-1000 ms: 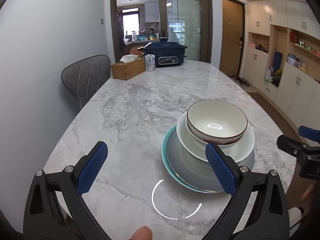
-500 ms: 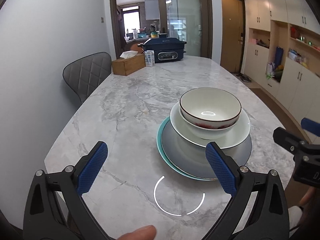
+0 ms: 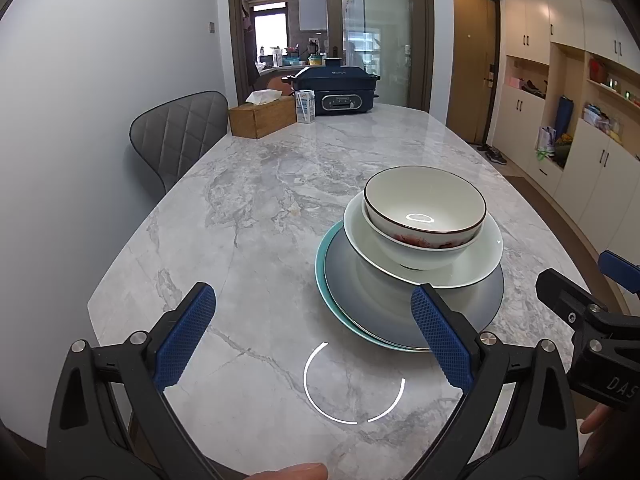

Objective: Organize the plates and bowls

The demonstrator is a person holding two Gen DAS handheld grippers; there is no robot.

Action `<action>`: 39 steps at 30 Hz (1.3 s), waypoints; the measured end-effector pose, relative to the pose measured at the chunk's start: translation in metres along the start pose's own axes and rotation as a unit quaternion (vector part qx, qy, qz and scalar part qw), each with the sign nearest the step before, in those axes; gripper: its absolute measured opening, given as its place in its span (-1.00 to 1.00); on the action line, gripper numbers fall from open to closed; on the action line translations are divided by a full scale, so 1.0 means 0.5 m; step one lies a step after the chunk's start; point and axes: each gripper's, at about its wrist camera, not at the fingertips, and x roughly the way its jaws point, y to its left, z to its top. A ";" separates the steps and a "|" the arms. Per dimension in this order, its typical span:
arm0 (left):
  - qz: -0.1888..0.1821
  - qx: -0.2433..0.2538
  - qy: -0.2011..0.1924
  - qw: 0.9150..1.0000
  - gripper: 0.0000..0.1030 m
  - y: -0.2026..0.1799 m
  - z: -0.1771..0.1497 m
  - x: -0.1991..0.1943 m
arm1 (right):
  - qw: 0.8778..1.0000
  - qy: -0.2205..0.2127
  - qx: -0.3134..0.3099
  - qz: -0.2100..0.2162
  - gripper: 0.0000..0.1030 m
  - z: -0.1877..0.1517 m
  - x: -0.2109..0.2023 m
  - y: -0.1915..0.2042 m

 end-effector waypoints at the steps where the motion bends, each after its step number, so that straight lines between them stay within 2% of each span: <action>1: -0.001 -0.001 0.002 1.000 0.93 0.000 0.000 0.001 | 1.000 0.001 0.000 -0.001 1.00 0.000 0.001 0.000; 39: -0.018 -0.014 0.022 0.999 0.93 0.007 -0.008 0.022 | 1.000 0.000 0.002 -0.004 1.00 -0.003 -0.003 0.013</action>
